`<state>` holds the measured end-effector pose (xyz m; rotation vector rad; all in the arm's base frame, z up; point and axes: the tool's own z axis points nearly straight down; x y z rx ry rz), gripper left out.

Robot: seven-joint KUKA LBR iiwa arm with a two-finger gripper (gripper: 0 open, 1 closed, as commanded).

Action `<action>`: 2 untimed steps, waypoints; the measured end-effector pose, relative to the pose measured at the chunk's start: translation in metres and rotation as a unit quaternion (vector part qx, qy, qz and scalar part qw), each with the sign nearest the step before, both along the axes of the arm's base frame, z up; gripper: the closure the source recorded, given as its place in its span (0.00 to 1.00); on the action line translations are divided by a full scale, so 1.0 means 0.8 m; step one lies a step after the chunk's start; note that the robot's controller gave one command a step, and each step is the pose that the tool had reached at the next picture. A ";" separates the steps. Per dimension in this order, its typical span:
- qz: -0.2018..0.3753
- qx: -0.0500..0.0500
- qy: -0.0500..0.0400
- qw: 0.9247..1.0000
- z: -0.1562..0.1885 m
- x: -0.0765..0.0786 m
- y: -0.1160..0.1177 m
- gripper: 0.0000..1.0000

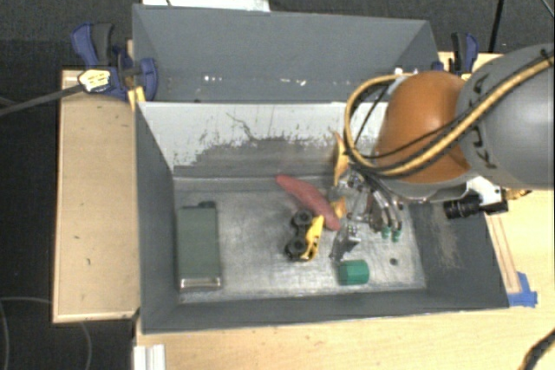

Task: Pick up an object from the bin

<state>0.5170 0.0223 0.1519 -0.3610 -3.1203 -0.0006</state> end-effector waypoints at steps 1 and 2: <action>0.093 0.000 -0.007 0.996 -0.073 0.070 -0.010 1.00; 0.093 0.000 -0.007 0.996 -0.074 0.070 -0.010 1.00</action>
Offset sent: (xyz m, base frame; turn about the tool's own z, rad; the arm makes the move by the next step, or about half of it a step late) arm 0.0000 0.0000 0.0000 0.0000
